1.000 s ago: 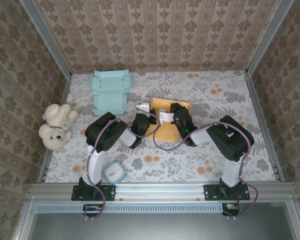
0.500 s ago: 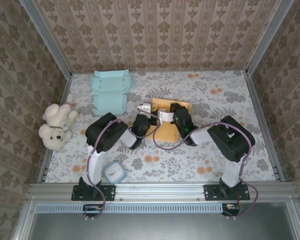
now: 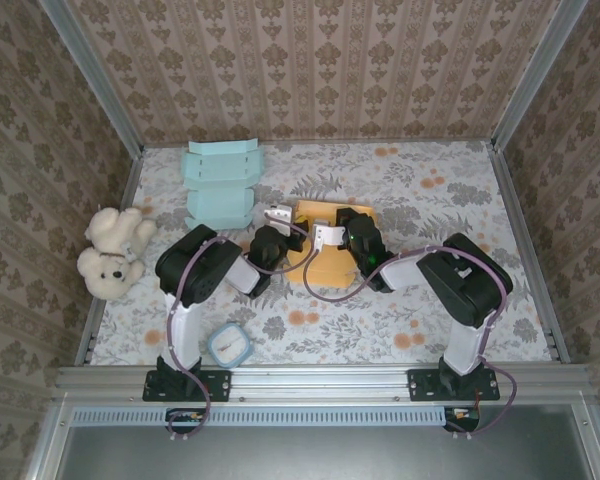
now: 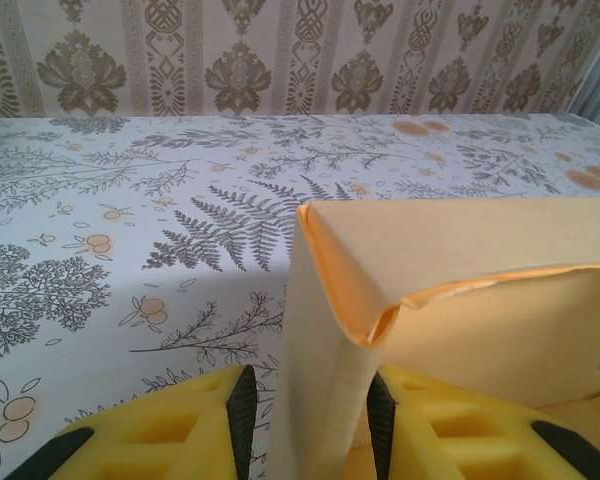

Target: Fold the paper box

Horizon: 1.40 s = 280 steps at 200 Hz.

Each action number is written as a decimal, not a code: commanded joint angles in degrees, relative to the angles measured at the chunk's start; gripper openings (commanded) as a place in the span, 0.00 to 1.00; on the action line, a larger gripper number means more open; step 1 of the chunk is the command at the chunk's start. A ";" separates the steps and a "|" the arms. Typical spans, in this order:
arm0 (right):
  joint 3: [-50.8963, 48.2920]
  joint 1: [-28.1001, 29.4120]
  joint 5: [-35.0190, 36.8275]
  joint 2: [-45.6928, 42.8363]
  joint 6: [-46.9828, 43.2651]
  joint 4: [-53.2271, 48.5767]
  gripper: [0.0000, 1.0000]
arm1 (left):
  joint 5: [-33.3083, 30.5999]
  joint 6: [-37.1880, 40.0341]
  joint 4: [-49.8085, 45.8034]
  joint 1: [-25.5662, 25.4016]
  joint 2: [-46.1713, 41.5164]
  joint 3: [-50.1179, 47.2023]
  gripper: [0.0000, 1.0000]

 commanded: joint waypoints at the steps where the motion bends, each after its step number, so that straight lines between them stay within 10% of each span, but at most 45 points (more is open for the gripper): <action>1: -1.00 0.88 -6.82 -0.86 3.31 -12.87 0.00 | 5.40 1.94 1.33 -0.10 -2.94 -0.68 0.36; 136: 1.31 2.56 -9.43 -3.36 7.33 -22.58 0.00 | -13.80 11.31 1.58 -9.38 -2.85 2.22 0.06; 201: 2.73 2.47 -11.75 -6.70 10.85 -28.25 0.00 | -2.78 16.54 2.22 -8.83 -4.45 -1.66 0.03; 280: 3.46 2.44 -16.50 -10.69 14.37 -33.87 0.30 | 8.23 14.50 2.47 -4.24 -5.88 -4.67 0.00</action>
